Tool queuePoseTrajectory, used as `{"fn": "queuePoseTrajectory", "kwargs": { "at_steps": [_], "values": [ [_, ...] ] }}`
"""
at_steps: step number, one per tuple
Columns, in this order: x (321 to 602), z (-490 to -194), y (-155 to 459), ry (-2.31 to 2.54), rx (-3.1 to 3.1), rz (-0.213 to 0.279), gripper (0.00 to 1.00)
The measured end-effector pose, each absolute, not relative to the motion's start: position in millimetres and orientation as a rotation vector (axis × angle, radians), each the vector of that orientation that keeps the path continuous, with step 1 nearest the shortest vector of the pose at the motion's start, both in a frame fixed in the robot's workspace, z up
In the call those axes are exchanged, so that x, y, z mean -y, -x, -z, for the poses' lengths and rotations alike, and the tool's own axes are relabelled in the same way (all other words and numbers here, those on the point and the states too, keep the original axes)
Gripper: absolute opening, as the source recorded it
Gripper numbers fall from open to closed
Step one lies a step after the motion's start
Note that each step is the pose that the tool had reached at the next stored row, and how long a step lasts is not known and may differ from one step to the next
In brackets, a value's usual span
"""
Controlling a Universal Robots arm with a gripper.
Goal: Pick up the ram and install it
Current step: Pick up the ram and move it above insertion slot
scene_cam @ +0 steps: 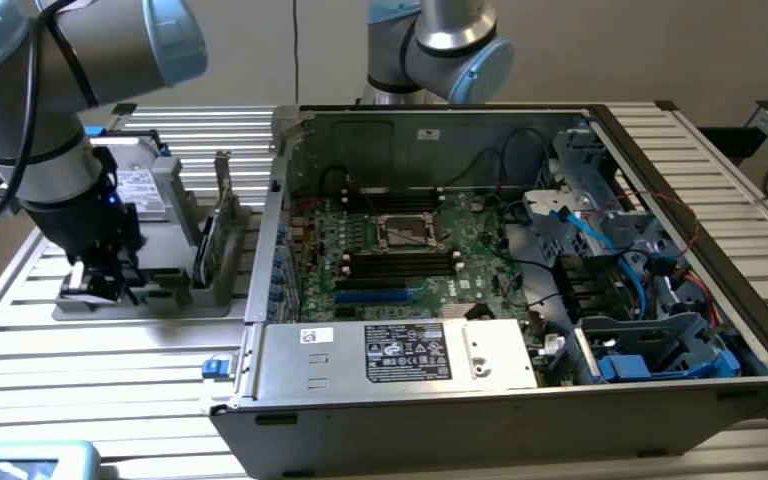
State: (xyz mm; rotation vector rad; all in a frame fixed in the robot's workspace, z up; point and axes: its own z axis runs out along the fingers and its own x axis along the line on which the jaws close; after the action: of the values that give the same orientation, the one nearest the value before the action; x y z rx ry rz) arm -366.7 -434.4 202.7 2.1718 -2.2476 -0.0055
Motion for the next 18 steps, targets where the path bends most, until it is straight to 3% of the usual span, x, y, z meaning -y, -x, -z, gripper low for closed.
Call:
{"fn": "queuePoseTrajectory", "kwargs": {
  "at_steps": [6,8,9,11,18],
  "values": [
    [433.8,-198.2,366.7,-2.171,2.247,0.007,0.35],
    [433.8,-198.3,366.7,-2.171,2.247,0.007,0.22],
    [433.8,-199.4,366.7,-2.171,2.247,0.007,0.22],
    [433.7,-206.7,366.7,-2.171,2.247,0.007,0.12],
    [433.7,-238.8,367.1,-2.171,2.247,0.007,0.12]
  ]
}}
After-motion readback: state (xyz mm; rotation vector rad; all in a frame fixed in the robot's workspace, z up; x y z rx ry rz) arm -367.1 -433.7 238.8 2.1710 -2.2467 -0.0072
